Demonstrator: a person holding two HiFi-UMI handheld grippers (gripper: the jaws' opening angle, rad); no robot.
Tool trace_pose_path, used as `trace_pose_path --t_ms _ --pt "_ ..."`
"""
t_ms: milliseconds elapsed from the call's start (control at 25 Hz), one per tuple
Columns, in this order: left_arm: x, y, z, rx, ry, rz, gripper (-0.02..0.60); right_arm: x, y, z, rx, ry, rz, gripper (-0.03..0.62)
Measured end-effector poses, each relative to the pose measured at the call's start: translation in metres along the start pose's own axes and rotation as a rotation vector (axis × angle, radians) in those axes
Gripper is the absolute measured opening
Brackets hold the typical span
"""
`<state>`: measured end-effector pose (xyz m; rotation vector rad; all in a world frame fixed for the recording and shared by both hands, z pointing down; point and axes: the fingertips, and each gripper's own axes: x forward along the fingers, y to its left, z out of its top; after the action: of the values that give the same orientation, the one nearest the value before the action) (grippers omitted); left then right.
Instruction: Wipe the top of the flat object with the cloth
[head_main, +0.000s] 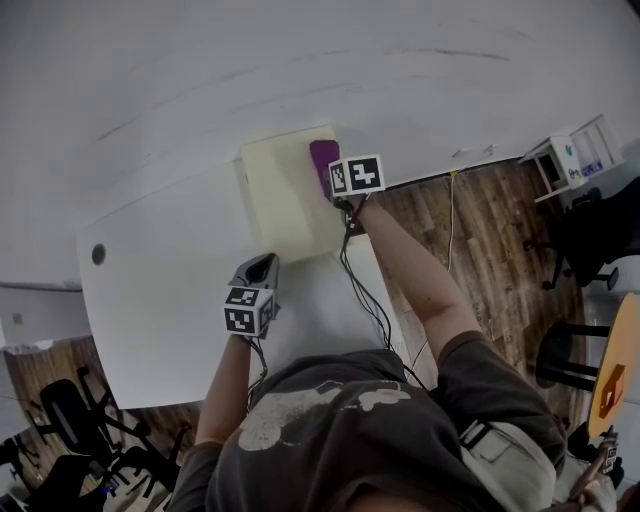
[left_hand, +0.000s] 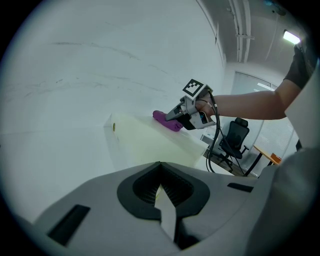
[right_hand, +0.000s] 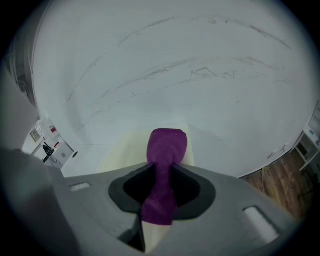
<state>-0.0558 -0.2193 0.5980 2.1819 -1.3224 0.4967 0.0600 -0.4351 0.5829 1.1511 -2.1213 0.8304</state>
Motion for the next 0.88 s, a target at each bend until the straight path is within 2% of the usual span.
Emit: trace_pose_path --t_ms 560,720,880 --pt "0.001 -0.002 0.0 0.011 -0.007 0.012 -0.002 -0.019 -0.037 -0.004 0.04 0.007 -0.073 0.098" --pt "0.002 -0.001 0.001 0.026 -0.003 0.018 -0.002 -0.026 -0.022 -0.005 0.057 -0.001 -0.049 0.098" --pt "0.002 0.0 -0.001 0.03 -0.009 0.02 -0.002 -0.033 0.022 -0.002 0.001 -0.023 0.032 0.098"
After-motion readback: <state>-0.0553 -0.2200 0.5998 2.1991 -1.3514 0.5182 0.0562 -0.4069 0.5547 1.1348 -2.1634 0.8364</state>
